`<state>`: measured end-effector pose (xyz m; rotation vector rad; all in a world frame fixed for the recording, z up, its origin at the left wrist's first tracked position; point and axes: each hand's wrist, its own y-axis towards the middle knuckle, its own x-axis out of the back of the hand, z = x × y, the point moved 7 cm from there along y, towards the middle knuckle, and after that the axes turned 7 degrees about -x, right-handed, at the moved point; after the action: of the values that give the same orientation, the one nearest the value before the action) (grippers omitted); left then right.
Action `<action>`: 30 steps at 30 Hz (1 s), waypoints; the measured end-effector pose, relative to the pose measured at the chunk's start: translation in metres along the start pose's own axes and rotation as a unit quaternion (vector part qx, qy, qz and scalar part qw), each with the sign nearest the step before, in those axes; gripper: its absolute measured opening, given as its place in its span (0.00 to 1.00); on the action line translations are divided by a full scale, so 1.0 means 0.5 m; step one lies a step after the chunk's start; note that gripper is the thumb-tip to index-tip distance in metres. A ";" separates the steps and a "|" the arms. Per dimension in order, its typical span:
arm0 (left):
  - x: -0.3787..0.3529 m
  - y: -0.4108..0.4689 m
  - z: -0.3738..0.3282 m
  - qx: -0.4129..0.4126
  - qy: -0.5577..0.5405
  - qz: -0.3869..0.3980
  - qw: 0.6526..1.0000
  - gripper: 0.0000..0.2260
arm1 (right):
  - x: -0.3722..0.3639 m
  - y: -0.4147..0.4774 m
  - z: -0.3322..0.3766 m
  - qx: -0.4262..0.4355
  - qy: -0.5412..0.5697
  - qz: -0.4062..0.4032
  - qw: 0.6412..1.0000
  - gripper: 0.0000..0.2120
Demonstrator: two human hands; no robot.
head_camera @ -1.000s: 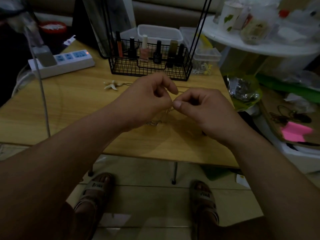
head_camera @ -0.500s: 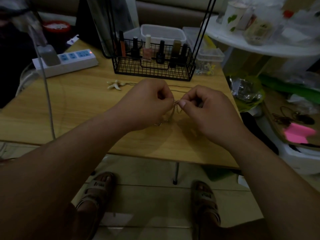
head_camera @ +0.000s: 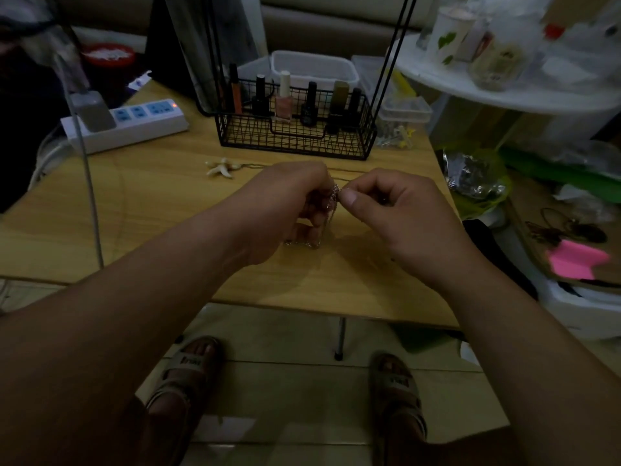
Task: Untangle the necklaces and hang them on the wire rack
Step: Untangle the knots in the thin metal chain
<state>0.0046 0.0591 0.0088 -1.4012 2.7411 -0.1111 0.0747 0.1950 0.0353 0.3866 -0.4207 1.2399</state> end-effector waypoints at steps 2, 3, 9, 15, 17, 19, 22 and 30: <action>0.002 0.002 -0.003 -0.015 0.027 0.008 0.999 0.07 | 0.004 0.002 -0.006 -0.011 0.007 -0.004 1.000 0.03; 0.004 0.003 -0.004 -0.024 0.046 0.011 0.999 0.06 | 0.006 0.002 -0.007 -0.013 0.006 -0.007 1.000 0.03; 0.018 0.003 -0.013 -0.067 0.116 -0.032 0.990 0.06 | 0.012 0.004 -0.011 -0.027 -0.003 -0.016 0.999 0.02; 0.026 0.002 -0.015 -0.053 0.008 -0.040 0.998 0.08 | 0.012 0.004 -0.011 -0.038 -0.008 -0.017 0.999 0.02; 0.025 0.000 -0.016 -0.058 0.034 -0.042 0.997 0.08 | 0.016 0.005 -0.013 -0.048 0.011 -0.015 0.999 0.03; 0.021 -0.002 -0.014 -0.057 0.046 -0.037 0.997 0.08 | 0.015 0.005 -0.017 -0.079 0.087 0.011 0.993 0.04; 0.013 -0.002 -0.008 -0.043 0.004 -0.020 0.999 0.10 | 0.008 0.005 -0.018 -0.115 0.218 0.044 0.968 0.07; 0.012 0.000 0.000 0.007 -0.168 -0.011 0.986 0.11 | 0.012 -0.002 -0.031 -0.140 0.155 0.088 0.974 0.09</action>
<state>0.0013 0.0542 0.0087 -1.3080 2.4447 0.0959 0.0785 0.2072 0.0250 -0.0877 -0.3581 1.3642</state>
